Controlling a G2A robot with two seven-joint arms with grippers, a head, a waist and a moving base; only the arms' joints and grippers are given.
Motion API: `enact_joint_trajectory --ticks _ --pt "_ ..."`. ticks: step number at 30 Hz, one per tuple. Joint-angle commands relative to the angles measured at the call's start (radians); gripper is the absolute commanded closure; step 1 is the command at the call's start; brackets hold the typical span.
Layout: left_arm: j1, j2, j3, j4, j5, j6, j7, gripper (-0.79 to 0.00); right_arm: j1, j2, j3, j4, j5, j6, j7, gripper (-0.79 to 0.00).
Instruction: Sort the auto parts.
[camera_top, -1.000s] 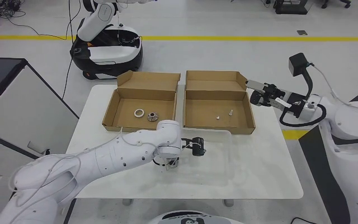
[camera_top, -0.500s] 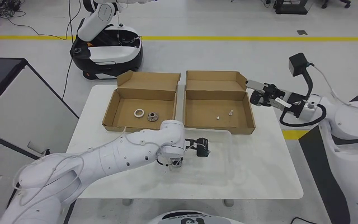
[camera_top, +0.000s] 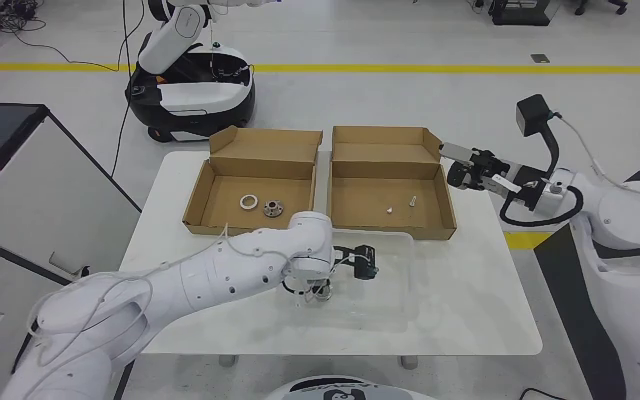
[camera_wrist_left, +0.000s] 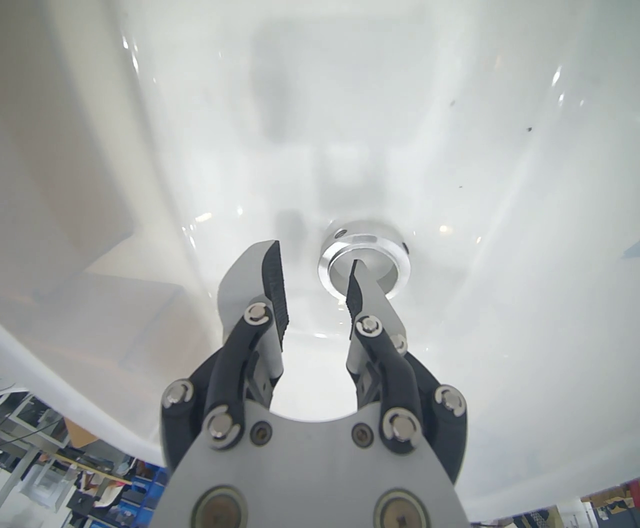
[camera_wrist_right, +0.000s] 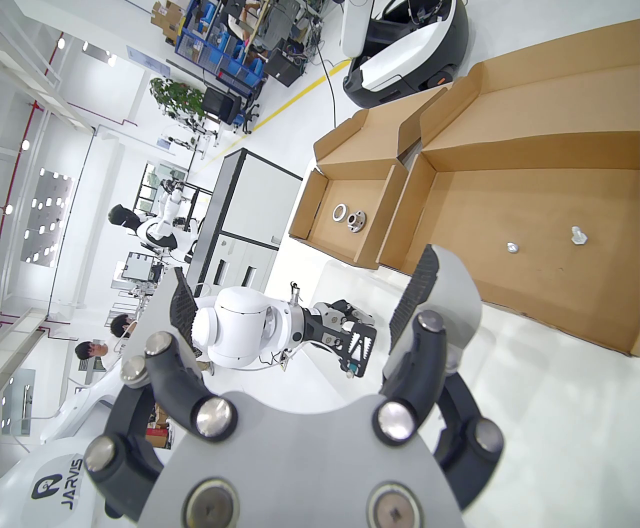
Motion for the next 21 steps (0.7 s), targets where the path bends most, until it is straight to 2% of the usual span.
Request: enact_joint_trajectory --ticks 1,13,21 --pt "0.002 0.003 0.0 0.003 -0.002 -0.002 0.002 -0.296 0.0 0.0 0.0 0.0 0.0 0.0 0.0 -0.785" --pt "0.016 -0.001 0.0 0.012 0.0 -0.025 0.025 -0.256 0.0 0.0 0.0 0.0 0.0 0.0 0.0 -0.785" --pt "0.019 -0.01 0.0 0.037 0.002 -0.033 0.033 -0.191 0.0 0.0 0.0 0.0 0.0 0.0 0.0 -0.785"
